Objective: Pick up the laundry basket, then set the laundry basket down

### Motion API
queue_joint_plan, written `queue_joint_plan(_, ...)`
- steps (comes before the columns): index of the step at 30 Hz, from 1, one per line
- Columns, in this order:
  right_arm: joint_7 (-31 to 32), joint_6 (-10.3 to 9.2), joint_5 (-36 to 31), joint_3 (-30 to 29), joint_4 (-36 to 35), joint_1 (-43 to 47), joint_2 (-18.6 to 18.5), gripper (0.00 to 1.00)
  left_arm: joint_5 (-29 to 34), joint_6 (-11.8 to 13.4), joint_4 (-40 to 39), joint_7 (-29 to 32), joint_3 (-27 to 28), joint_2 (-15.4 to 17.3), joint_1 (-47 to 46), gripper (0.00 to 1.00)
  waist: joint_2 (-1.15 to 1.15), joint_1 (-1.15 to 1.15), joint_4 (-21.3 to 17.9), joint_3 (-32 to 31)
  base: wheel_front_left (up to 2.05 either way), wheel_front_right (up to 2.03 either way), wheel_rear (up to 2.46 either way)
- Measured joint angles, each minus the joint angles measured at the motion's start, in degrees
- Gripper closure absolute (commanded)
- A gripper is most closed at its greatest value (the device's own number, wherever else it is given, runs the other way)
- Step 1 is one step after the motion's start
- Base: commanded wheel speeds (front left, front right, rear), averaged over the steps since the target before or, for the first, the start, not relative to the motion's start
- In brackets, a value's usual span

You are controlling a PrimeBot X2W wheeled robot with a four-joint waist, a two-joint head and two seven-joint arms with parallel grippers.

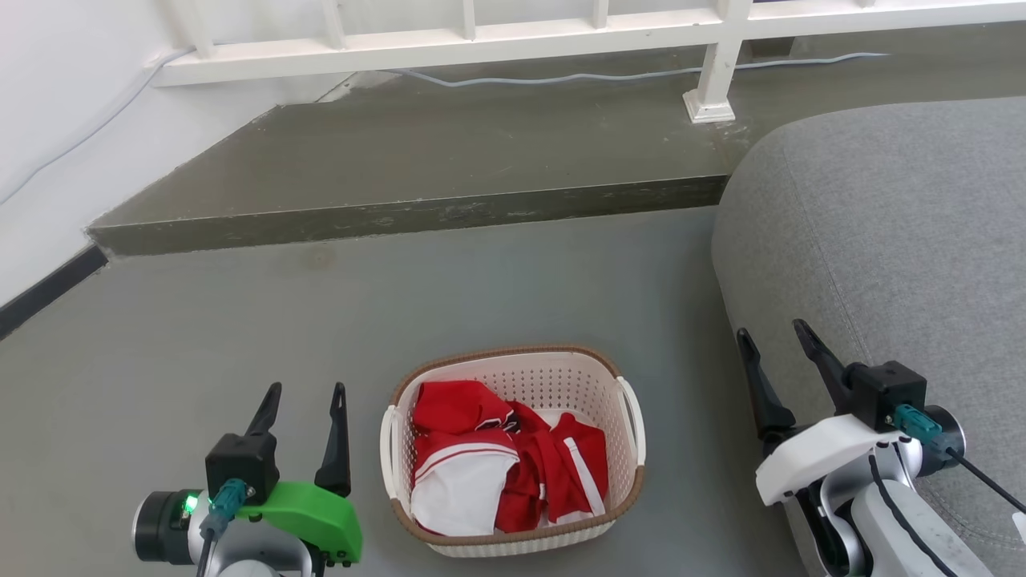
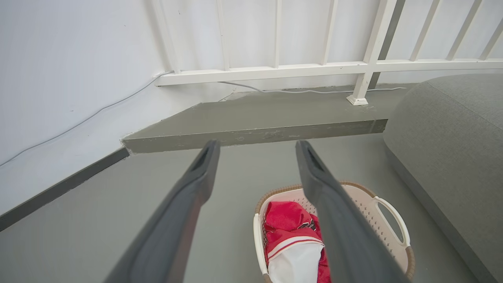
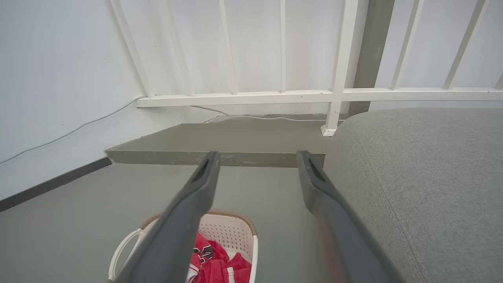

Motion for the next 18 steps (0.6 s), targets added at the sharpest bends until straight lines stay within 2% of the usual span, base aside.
queue_joint_plan(9,0.0,-0.11,-0.1,0.0,-1.0,0.0,-0.1,0.00,0.6,0.2,-1.0,0.6,0.7,-0.3,0.3,0.00,0.00,0.00,-0.1,0.1,0.00,0.00,0.00)
queue_joint_plan(10,0.0,-0.08,-0.1,0.0,-0.9,0.1,0.0,1.00,0.6,0.2,-1.2,0.6,0.9,-0.4,0.3,1.00,0.00,0.00,-0.1,0.1,0.00,0.00,0.00)
queue_joint_plan(18,0.1,0.13,0.4,0.1,1.4,2.7,1.4,1.00,-0.1,-0.1,1.4,0.6,0.4,-1.0,1.6,1.00,0.00,0.00,-0.1,0.1,0.00,0.00,0.00)
